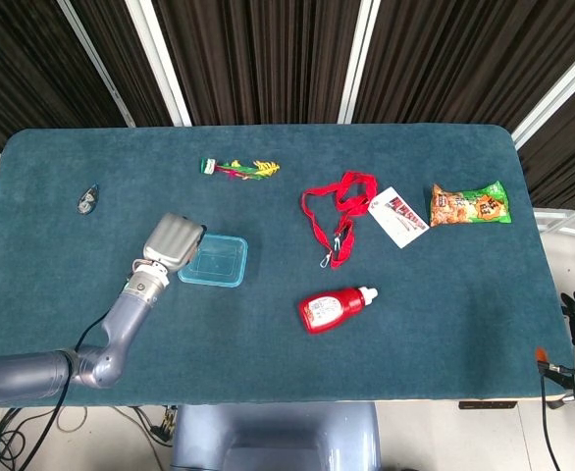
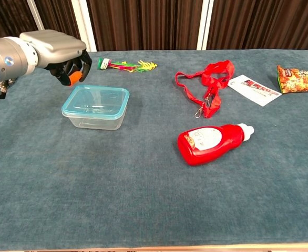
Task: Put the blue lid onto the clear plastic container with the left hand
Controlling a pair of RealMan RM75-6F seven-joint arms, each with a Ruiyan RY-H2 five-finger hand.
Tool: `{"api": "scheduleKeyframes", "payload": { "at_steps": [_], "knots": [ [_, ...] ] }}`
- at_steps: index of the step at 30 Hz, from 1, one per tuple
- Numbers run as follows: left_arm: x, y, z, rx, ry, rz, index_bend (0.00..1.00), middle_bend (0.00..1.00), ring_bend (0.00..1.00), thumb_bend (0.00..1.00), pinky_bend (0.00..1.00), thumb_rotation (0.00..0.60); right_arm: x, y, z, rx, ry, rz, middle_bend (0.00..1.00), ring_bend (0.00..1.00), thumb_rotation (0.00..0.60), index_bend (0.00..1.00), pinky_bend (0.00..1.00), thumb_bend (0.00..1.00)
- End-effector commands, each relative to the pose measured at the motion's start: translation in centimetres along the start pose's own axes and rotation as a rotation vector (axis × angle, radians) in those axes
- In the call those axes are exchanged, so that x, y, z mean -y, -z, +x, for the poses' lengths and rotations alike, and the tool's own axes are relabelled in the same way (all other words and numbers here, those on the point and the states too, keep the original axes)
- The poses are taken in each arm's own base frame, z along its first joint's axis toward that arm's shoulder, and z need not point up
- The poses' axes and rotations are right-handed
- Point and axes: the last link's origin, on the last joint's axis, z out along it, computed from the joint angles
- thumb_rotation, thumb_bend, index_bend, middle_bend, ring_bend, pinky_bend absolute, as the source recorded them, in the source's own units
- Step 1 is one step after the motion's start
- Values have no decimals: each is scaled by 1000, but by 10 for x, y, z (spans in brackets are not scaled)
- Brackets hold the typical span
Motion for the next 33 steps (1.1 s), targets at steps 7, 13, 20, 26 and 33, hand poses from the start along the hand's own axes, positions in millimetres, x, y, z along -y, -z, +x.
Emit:
{"api": "scheduleKeyframes", "payload": {
  "at_steps": [7,13,20,26,33],
  "knots": [
    [-5,-11,-10,23,5,-32,746,645,488,588,561,600,0,0,0,2,-1,-3,39,32,600,56,0,394],
    [-12,-17,-15,19,25,-61,739,646,488,586,548,600,-1,1,0,3,0,-7,39,32,600,56,0,393],
    [-15,-22,-20,21,19,-77,730,652,481,580,521,600,-1,1,0,3,-2,-12,39,32,600,56,0,393],
    [-14,-24,-21,16,7,-81,724,653,481,577,518,600,-1,1,0,4,-4,-15,39,32,600,56,0,393],
    [-16,-24,-23,8,5,-93,722,658,481,576,516,600,-1,1,0,4,-2,-17,39,32,600,56,0,393]
  ]
}}
